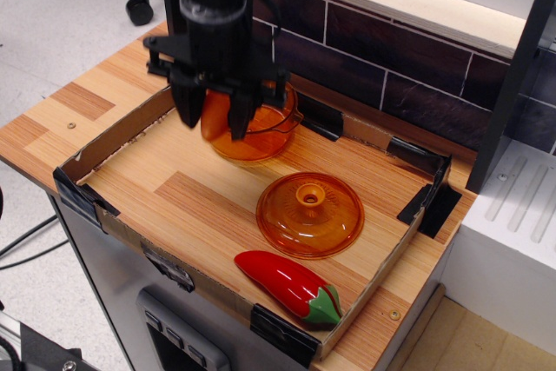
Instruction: Take carrot out of pot
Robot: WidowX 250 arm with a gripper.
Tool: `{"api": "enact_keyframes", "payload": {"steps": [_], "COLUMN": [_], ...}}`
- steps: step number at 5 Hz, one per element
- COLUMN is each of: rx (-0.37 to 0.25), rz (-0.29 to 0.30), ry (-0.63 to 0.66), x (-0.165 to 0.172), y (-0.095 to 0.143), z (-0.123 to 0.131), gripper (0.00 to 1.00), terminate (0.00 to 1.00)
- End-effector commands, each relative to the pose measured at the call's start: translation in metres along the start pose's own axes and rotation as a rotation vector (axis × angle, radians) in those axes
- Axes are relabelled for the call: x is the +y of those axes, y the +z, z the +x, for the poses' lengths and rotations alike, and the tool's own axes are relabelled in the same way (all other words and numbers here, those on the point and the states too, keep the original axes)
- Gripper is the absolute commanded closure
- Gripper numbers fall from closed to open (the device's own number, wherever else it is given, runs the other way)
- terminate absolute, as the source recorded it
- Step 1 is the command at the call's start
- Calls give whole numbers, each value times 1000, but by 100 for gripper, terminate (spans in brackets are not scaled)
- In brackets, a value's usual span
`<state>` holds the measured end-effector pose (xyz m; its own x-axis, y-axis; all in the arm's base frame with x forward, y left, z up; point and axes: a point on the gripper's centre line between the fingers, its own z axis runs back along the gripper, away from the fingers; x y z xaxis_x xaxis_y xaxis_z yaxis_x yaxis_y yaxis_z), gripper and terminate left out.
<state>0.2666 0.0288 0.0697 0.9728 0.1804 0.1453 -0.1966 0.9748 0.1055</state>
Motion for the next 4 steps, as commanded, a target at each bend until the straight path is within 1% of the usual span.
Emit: {"api": "enact_keyframes", "payload": {"steps": [1,2,3,4], "rx": [-28,-11,6,26], "rz": [-8,-1,17,31], "ry": [-14,-26,-27,-26], "x": [-37,-55,-74,-85], "y": [8,2,-11,-21], "z": [15,20,28,33], "gripper": [100,100,100,100], "terminate": [0,0,0,0]}}
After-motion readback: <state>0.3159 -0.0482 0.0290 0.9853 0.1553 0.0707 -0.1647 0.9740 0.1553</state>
